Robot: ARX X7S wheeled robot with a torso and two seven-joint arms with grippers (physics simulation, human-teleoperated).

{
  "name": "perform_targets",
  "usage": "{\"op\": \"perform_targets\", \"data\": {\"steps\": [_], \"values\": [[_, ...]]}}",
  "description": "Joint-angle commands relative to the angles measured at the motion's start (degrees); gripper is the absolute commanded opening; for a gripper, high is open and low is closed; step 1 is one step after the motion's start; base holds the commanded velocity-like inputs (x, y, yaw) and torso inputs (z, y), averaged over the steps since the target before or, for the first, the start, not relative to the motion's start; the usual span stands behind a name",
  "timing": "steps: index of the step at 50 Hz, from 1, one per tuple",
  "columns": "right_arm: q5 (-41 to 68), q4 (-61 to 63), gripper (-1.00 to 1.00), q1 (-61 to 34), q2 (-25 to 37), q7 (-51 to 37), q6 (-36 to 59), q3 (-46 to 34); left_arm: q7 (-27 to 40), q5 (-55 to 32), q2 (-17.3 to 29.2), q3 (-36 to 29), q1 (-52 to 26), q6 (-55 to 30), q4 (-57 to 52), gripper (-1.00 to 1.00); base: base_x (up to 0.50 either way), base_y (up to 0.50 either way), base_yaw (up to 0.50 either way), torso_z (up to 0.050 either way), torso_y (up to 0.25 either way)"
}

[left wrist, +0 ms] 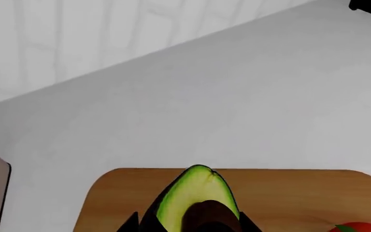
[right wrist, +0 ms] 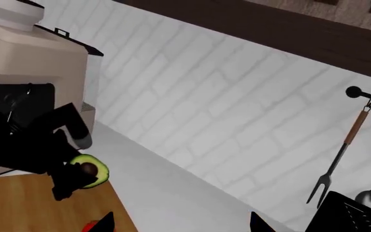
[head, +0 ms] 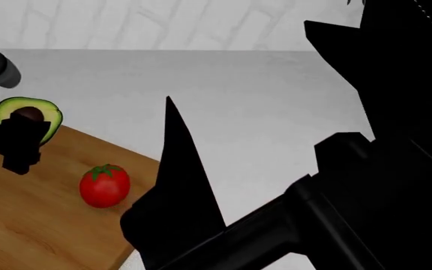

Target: Place the avocado, onion, tomato and bell pepper on the cutting board.

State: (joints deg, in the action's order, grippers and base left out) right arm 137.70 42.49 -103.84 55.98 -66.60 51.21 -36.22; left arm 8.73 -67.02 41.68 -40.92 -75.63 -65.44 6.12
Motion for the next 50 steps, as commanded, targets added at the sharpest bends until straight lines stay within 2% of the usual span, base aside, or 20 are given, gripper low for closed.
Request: {"op": "perform_targets", "data": {"steps": [1, 14, 15, 32, 50], "values": [[-1.07, -0.14, 1.00, 0.05, -0.76, 1.51, -1.08, 1.67, 0.02, 0.84, -0.61, 1.34, 0.77, -0.28, -0.10, -1.00, 0.00, 0.00, 0.00, 0.000, 0.000], [-1.43, -0.31, 1.00, -0.02, -0.82, 1.72, -0.99, 1.62, 0.48, -0.62, 0.58, 2.02, 1.27, -0.65, -2.31, -1.00, 0.00, 0.00, 0.00, 0.001, 0.001], [-1.83, -0.40, 1.00, 0.45, -0.62, 2.04, -0.99, 1.79, 0.44, -0.87, 0.59, 2.10, 1.30, -0.75, -2.37, 1.00, 0.00, 0.00, 0.00, 0.000, 0.000], [-1.00, 0.42, 1.00, 0.24, 0.00, 1.65, -1.51, 1.89, 2.69, -3.44, 1.74, 4.48, -0.77, -1.91, -4.43, 1.00, 0.00, 0.00, 0.00, 0.000, 0.000], [5.69, -2.06, 1.00, -5.29, 4.20, -2.02, 3.43, -1.71, 17.62, -22.19, 9.13, 16.94, 5.90, 0.21, -25.78, 1.00, 0.00, 0.00, 0.00, 0.000, 0.000]]}}
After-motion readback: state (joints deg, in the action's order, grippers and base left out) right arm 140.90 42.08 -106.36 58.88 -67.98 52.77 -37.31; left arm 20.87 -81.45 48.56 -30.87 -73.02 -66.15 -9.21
